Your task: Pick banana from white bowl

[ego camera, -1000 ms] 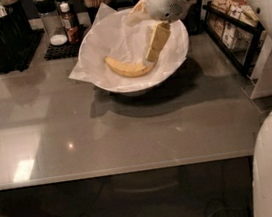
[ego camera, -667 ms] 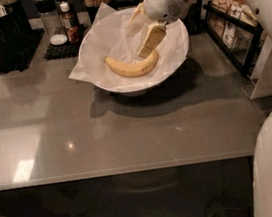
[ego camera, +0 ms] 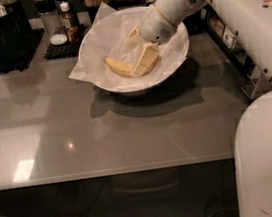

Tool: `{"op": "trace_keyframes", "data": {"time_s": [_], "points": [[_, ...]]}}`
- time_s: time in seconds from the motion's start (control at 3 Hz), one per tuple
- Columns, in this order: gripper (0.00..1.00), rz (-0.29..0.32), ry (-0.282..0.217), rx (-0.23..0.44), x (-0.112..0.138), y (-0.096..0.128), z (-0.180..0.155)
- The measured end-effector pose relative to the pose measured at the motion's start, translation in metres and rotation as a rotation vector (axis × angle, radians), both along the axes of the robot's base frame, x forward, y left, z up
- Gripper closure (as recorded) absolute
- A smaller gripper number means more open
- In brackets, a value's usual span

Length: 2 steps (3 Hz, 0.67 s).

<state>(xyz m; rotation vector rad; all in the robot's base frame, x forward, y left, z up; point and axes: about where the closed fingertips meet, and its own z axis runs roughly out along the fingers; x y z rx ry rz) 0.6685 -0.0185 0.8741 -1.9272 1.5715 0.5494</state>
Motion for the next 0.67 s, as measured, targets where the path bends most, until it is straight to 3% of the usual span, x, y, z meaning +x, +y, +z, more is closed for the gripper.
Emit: {"op": "trace_keyframes", "data": {"time_s": [0.33, 0.67], "points": [[0.34, 0.006, 0.026, 0.008, 0.01, 0.005, -0.023], [0.42, 0.002, 0.046, 0.001, 0.016, 0.007, -0.04]]}}
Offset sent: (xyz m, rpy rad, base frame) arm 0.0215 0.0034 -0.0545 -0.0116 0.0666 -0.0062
